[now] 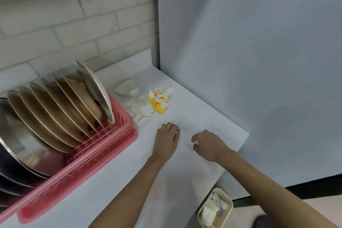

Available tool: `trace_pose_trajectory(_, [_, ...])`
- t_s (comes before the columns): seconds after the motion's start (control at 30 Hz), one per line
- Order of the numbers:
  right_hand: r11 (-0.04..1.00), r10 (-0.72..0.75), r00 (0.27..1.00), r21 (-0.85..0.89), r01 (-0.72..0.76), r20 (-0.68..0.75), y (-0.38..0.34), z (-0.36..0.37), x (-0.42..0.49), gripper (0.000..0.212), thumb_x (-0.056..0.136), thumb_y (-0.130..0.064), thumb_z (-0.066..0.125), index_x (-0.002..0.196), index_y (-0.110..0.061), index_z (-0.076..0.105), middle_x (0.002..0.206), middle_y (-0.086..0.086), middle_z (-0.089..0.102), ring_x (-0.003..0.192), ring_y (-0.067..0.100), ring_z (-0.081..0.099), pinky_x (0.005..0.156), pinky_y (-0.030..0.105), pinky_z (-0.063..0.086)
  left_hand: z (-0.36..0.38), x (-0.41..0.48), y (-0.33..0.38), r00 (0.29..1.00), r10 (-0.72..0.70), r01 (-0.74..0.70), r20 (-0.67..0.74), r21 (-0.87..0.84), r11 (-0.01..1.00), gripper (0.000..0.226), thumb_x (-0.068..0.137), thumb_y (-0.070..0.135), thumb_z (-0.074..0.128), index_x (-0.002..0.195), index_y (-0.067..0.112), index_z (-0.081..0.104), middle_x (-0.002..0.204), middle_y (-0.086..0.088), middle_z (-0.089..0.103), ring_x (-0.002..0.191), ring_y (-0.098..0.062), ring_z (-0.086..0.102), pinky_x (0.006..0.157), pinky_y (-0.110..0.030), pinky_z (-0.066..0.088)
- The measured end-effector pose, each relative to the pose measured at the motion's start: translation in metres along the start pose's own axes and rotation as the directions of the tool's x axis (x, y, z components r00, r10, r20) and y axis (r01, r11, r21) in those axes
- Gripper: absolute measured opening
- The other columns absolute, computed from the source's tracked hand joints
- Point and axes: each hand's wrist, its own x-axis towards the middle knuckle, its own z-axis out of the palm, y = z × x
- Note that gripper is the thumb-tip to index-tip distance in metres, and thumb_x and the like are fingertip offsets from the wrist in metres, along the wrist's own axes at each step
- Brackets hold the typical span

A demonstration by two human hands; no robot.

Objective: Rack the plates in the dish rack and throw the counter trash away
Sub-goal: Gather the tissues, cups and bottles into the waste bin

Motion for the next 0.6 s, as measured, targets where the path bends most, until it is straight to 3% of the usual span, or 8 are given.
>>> trace_pose_trajectory(0.07, [0.998,-0.007,1.0,0.059,0.006,0.014,0.002,-0.011,0.014,0.033,0.096,-0.027,0.048,0.125,-0.019,0.06,0.123,0.01,0.055,0.107,0.029,0.059,0.091,0.034,0.048,-0.001,-0.01,0.001,0.999,-0.028,0.027,-0.038,-0.033,0.999,0.023,0.098,0.019,0.041,0.102,0.016,0.064,0.101,0.001,0.06,0.088,-0.02,0.053,0.075,-0.034,0.042])
trace_pose_trajectory(0.13, [0.997,-0.02,1.0,0.071,0.021,-0.009,-0.001,-0.023,0.032,0.032,0.096,-0.027,0.048,0.125,-0.02,0.059,0.121,0.01,0.055,0.105,0.028,0.06,0.087,0.032,0.047,-0.004,-0.016,0.001,0.991,-0.121,0.109,-0.055,-0.181,0.977,0.029,0.098,0.022,0.035,0.1,0.013,0.063,0.1,0.002,0.055,0.088,-0.016,0.051,0.078,-0.03,0.042])
trace_pose_trajectory(0.2, [0.996,-0.075,0.995,0.037,0.077,-0.058,-0.008,-0.033,0.055,0.033,0.095,-0.024,0.047,0.125,-0.018,0.058,0.116,0.011,0.058,0.102,0.028,0.06,0.085,0.033,0.048,-0.008,-0.02,0.001,0.97,-0.231,0.191,-0.074,-0.353,0.916,0.032,0.093,0.025,0.034,0.085,0.009,0.06,0.09,0.001,0.05,0.08,-0.015,0.051,0.075,-0.031,0.043])
trace_pose_trajectory(0.27, [0.988,-0.153,0.983,0.007,0.154,-0.107,-0.02,-0.042,0.078,0.033,0.094,-0.022,0.049,0.126,-0.015,0.057,0.113,0.01,0.06,0.103,0.028,0.06,0.085,0.035,0.049,-0.01,-0.022,0.002,0.951,-0.297,0.238,-0.082,-0.418,0.877,0.034,0.087,0.029,0.035,0.071,0.006,0.055,0.08,0.0,0.048,0.072,-0.016,0.049,0.068,-0.035,0.043])
trace_pose_trajectory(0.43, [0.972,-0.235,0.951,-0.058,0.228,-0.201,-0.049,-0.056,0.134,0.045,0.094,-0.029,0.056,0.135,-0.014,0.048,0.121,0.012,0.05,0.105,0.033,0.058,0.085,0.04,0.051,-0.007,-0.02,0.003,0.95,-0.305,0.27,-0.061,-0.324,0.907,0.036,0.088,0.042,0.049,0.064,0.017,0.046,0.076,0.006,0.042,0.066,-0.008,0.041,0.059,-0.023,0.029])
trace_pose_trajectory(0.6, [0.957,-0.236,0.951,-0.215,0.192,-0.201,-0.07,-0.055,0.177,0.053,0.088,-0.036,0.062,0.132,-0.014,0.045,0.123,0.013,0.04,0.1,0.032,0.056,0.072,0.035,0.044,-0.005,-0.019,0.002,0.957,-0.284,0.266,-0.05,-0.231,0.936,0.031,0.089,0.031,0.054,0.063,0.023,0.041,0.076,0.011,0.035,0.066,-0.002,0.034,0.062,-0.02,0.029])
